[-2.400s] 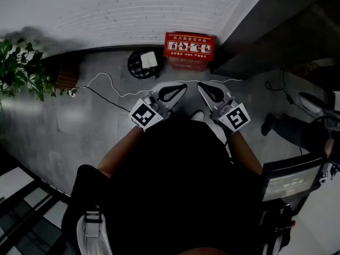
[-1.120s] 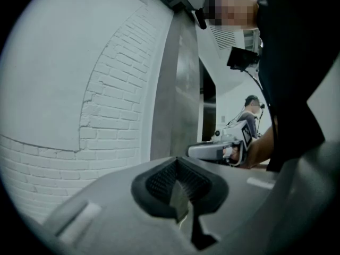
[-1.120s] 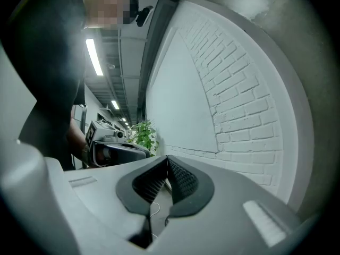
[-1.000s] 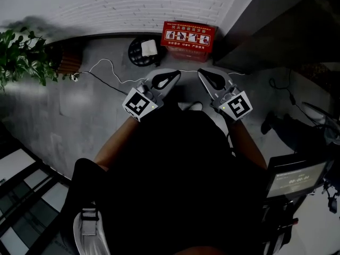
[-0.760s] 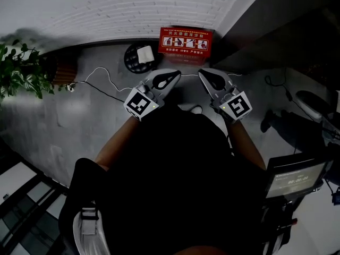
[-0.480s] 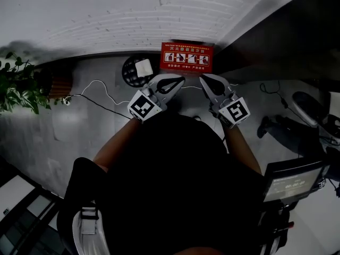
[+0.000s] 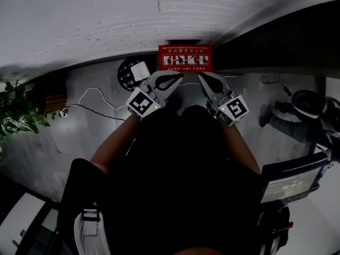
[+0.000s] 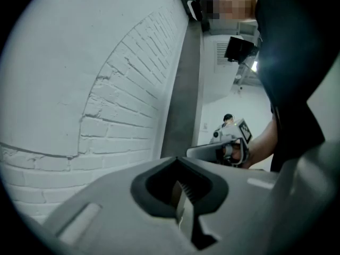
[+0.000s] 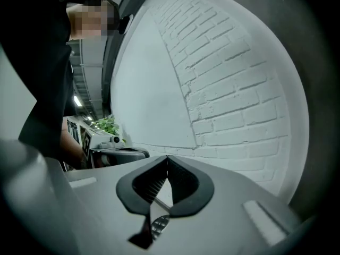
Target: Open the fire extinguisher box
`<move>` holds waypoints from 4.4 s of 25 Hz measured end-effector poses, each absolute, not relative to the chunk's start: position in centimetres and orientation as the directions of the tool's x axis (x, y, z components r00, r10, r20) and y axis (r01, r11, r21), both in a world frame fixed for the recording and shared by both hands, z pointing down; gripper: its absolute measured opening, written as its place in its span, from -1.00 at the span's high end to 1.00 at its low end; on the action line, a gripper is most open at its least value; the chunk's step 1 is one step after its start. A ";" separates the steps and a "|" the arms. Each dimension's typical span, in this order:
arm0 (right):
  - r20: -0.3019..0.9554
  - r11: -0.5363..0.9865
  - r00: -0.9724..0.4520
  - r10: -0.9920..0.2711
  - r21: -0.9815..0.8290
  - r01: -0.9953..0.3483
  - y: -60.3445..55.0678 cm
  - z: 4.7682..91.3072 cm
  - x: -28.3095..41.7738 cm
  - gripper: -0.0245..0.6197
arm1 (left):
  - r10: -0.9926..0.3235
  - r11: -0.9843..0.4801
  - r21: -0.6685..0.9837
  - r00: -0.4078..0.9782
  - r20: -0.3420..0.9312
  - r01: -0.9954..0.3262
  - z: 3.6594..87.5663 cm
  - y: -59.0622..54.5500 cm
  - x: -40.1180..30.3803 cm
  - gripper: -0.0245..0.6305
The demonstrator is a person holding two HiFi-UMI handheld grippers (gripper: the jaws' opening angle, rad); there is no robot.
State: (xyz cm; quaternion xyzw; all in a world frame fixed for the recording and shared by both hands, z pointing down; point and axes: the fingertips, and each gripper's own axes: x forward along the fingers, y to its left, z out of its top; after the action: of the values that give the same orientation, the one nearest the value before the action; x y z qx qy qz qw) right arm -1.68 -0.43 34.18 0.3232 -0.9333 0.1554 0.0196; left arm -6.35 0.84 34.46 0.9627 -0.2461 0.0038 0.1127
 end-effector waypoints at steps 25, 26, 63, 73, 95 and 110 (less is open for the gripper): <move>0.328 0.469 -0.699 -0.635 -0.555 -0.687 -8.4 58.7 5.0 0.90 | -0.513 -0.751 0.264 0.787 0.342 -0.605 54.8 -4.9 -1.2 0.92; 0.334 0.432 -0.688 -0.645 -0.583 -0.688 -8.3 60.1 5.6 0.90 | -0.513 -0.746 0.267 0.782 0.354 -0.610 55.9 -5.0 -1.0 0.92; 0.498 -0.255 -0.572 -0.652 -0.854 -0.453 -3.1 88.6 8.0 0.30 | -0.414 -0.680 0.349 0.731 0.542 -0.644 73.3 -0.9 3.0 0.92; 0.499 -0.285 -0.539 -0.679 -0.855 -0.433 -3.8 87.8 8.4 0.48 | -0.406 -0.699 0.344 0.744 0.530 -0.626 72.7 -0.4 2.9 0.92; 0.301 -0.153 -0.518 -0.801 -0.939 -0.308 -10.3 73.1 8.0 0.60 | -0.497 -0.737 0.228 0.739 0.455 -0.637 61.9 -6.7 0.6 0.92; 0.240 -0.117 -0.484 -0.841 -0.956 -0.271 -20.0 69.5 7.4 0.62 | -0.553 -0.698 0.217 0.706 0.441 -0.682 60.3 -9.8 -2.2 0.92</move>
State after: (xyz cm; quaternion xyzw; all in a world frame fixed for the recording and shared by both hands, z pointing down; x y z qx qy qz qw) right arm 7.39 -20.00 69.50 0.4484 -0.6199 0.5980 -0.2387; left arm -2.19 -9.76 60.32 0.9049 -0.3413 0.1740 0.1853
